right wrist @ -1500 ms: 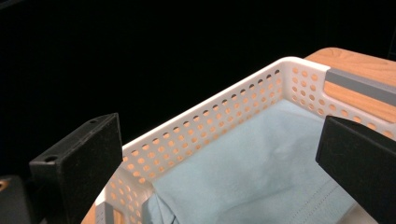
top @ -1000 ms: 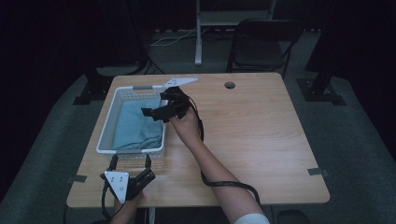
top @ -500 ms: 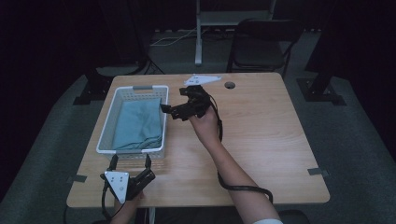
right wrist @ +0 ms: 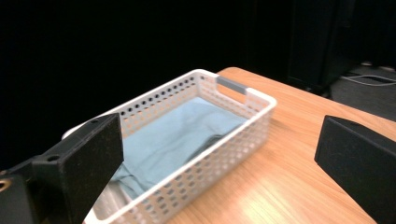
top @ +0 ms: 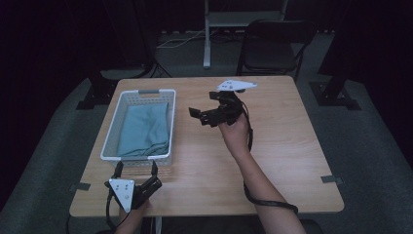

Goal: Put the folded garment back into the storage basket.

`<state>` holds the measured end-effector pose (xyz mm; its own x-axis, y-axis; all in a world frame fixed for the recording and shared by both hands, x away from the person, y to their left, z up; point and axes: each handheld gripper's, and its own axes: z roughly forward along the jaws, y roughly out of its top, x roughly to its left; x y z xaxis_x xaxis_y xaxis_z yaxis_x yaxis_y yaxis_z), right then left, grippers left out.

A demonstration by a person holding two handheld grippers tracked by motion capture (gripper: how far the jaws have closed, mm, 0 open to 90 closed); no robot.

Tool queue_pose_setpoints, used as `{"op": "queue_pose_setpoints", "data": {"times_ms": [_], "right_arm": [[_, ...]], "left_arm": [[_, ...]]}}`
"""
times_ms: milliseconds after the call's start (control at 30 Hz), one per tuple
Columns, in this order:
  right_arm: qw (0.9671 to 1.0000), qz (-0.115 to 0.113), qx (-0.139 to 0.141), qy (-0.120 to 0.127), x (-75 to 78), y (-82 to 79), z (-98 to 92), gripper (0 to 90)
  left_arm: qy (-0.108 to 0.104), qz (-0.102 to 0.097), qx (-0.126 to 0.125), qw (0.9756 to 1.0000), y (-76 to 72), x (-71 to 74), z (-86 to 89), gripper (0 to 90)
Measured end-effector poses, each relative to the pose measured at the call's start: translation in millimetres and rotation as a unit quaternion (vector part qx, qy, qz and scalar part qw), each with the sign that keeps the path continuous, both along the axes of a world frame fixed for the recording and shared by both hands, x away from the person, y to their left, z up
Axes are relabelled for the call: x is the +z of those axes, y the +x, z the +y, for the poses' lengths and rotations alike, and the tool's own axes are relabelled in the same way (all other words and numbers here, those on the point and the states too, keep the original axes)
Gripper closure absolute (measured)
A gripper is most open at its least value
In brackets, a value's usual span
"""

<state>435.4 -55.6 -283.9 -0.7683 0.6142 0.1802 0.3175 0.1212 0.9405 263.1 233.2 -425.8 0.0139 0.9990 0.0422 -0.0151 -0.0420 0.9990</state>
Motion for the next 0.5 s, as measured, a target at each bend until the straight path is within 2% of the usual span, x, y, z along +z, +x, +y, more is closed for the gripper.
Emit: {"op": "queue_pose_setpoints", "data": {"times_ms": [100, 200, 300, 500], "right_arm": [[1.0000, -0.001, -0.009, 0.001, 1.2, -3.3, -12.2, 1.5], [0.9998, -0.012, -0.016, -0.005, 2.7, -8.5, -24.5, 1.5], [0.9995, -0.011, -0.028, -0.006, 3.9, -13.6, -37.6, 1.5], [0.9985, -0.015, -0.052, 0.008, 8.0, -23.5, -67.5, 1.5]], "left_arm": [[0.000, 0.000, 0.000, 1.0000, 0.0, 0.0, 0.0, 1.2], [0.000, 0.000, 0.000, 1.0000, 0.0, 0.0, 0.0, 1.2], [0.000, 0.000, 0.000, 1.0000, 0.0, 0.0, 0.0, 1.2], [0.000, 0.001, 0.000, 1.0000, 0.1, 0.0, 0.0, 1.2]]}}
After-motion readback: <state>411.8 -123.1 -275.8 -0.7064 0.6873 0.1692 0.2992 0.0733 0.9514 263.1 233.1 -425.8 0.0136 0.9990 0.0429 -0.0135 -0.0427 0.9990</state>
